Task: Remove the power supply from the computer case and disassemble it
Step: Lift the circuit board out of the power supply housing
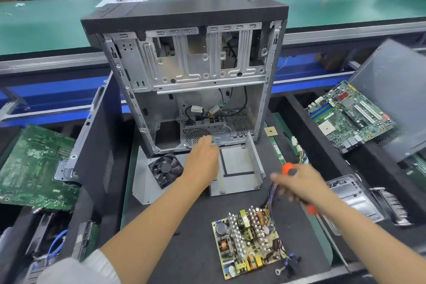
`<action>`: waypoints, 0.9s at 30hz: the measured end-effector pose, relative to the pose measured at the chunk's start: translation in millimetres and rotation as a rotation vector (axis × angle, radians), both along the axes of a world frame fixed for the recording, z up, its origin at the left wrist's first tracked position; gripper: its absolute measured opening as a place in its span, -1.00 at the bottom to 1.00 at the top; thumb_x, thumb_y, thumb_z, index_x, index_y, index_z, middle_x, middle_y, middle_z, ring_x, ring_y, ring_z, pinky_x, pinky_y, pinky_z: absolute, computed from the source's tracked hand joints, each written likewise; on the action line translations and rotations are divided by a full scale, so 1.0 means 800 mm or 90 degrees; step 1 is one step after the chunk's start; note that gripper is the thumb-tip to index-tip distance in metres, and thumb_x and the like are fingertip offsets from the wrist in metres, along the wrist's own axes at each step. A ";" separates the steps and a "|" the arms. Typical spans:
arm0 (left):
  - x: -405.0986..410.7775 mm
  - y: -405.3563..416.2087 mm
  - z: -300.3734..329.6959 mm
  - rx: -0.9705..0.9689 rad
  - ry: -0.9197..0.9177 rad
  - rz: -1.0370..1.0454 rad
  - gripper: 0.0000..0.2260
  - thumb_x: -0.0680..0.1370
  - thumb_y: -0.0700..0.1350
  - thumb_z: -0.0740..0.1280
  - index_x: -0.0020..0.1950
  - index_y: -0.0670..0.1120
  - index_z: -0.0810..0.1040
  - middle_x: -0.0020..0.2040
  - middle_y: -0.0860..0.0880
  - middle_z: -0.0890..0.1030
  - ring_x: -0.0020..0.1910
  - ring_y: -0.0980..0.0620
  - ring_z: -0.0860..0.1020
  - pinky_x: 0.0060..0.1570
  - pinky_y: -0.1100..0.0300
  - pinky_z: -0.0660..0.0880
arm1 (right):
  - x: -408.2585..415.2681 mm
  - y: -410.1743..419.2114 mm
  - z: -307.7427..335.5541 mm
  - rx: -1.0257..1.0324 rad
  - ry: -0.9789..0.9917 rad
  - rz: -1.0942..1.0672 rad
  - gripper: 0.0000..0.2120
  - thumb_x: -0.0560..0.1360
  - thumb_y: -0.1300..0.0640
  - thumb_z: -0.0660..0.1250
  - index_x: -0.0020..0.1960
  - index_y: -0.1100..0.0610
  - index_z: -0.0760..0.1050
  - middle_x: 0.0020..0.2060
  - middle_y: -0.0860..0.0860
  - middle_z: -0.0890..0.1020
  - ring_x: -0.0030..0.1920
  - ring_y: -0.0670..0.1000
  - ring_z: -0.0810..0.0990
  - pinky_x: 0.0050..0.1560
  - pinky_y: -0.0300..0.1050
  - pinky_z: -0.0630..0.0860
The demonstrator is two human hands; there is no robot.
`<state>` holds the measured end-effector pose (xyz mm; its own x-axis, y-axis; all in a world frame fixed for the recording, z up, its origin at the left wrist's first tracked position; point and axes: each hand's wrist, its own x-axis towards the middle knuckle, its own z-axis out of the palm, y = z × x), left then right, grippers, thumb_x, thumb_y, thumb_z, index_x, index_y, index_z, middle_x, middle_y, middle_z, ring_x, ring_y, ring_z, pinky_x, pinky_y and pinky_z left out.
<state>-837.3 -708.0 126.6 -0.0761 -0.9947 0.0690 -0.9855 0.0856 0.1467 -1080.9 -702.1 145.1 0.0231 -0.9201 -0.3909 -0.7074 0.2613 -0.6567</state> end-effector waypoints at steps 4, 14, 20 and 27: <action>-0.014 0.007 0.003 -0.043 0.019 -0.082 -0.80 0.63 -0.09 0.19 0.10 -0.16 0.55 0.09 -0.06 0.51 0.11 -0.06 0.45 0.14 0.06 0.42 | -0.049 -0.061 -0.010 -0.047 0.023 -0.246 -0.64 0.45 -0.03 0.43 -0.24 0.26 0.46 -0.66 0.01 0.49 -0.70 -0.08 0.46 -0.62 -0.33 0.32; -0.023 0.020 -0.002 0.025 -0.042 -0.089 -0.76 0.64 -0.06 0.15 0.00 -0.11 0.58 -0.12 -0.06 0.64 -0.06 -0.12 0.58 -0.17 0.11 0.47 | -0.047 -0.087 -0.051 0.177 -0.099 -0.332 -0.73 0.47 0.25 0.36 -0.35 0.21 0.36 -0.61 0.07 0.41 -0.63 -0.03 0.30 -0.51 -0.34 0.30; -0.009 0.017 -0.006 0.058 -0.034 -0.071 -0.77 0.63 -0.06 0.16 0.03 -0.09 0.59 -0.05 -0.05 0.64 -0.03 -0.11 0.58 -0.15 0.10 0.46 | -0.036 -0.094 -0.050 0.025 -0.145 -0.323 -0.77 0.39 0.27 0.41 -0.37 0.17 0.40 -0.55 0.13 0.50 -0.58 0.02 0.38 -0.53 -0.27 0.32; 0.004 0.014 -0.004 0.066 -0.001 -0.053 -0.80 0.61 -0.06 0.19 0.07 -0.08 0.58 -0.02 -0.05 0.64 -0.04 -0.11 0.59 -0.14 0.07 0.49 | -0.008 -0.082 -0.048 -0.144 -0.127 -0.352 -0.90 0.34 0.19 0.38 -0.23 0.22 0.52 -0.48 0.17 0.58 -0.42 0.12 0.50 -0.25 -0.01 0.51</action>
<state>-834.2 -696.5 123.4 -0.1588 -0.9867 -0.0343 -0.9758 0.1516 0.1574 -1087.4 -767.8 106.4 -0.4275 -0.8764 -0.2219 -0.3657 0.3921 -0.8441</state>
